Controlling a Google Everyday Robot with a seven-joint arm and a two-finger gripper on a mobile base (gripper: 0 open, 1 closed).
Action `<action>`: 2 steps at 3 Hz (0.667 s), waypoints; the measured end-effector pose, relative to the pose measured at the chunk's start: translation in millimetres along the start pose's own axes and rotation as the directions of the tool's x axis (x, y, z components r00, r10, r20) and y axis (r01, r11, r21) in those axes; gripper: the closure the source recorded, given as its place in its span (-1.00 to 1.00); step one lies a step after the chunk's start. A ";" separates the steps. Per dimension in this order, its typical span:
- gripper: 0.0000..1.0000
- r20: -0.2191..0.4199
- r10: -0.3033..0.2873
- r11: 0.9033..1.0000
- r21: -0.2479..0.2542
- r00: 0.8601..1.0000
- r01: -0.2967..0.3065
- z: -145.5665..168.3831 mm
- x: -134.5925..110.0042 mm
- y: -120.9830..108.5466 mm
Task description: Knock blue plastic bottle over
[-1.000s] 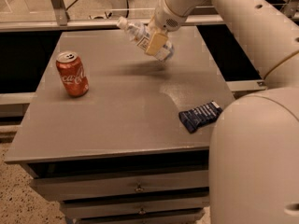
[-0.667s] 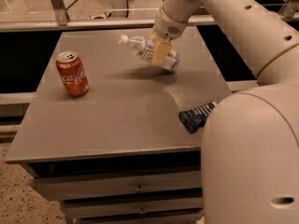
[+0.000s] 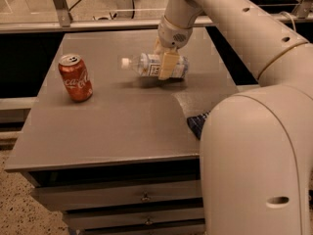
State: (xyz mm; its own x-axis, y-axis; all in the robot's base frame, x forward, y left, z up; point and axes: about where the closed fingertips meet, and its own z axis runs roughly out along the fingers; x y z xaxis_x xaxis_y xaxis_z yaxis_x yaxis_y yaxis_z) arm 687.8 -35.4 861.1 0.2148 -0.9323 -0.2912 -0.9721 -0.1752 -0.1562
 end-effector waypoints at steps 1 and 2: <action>-0.68 0.017 -0.034 0.999 -0.026 0.999 0.035 3.1 -6.2 4.4; -1.00 0.033 -0.059 0.997 -0.039 0.998 0.060 5.3 -12.1 6.8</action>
Offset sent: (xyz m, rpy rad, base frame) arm -0.0213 0.0114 0.0027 0.0160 0.0535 0.1145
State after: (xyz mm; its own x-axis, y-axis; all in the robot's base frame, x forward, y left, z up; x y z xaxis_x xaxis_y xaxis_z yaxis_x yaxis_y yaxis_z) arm 679.1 -23.6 858.6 0.2743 -0.9095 -0.3123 -0.9604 -0.2429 -0.1361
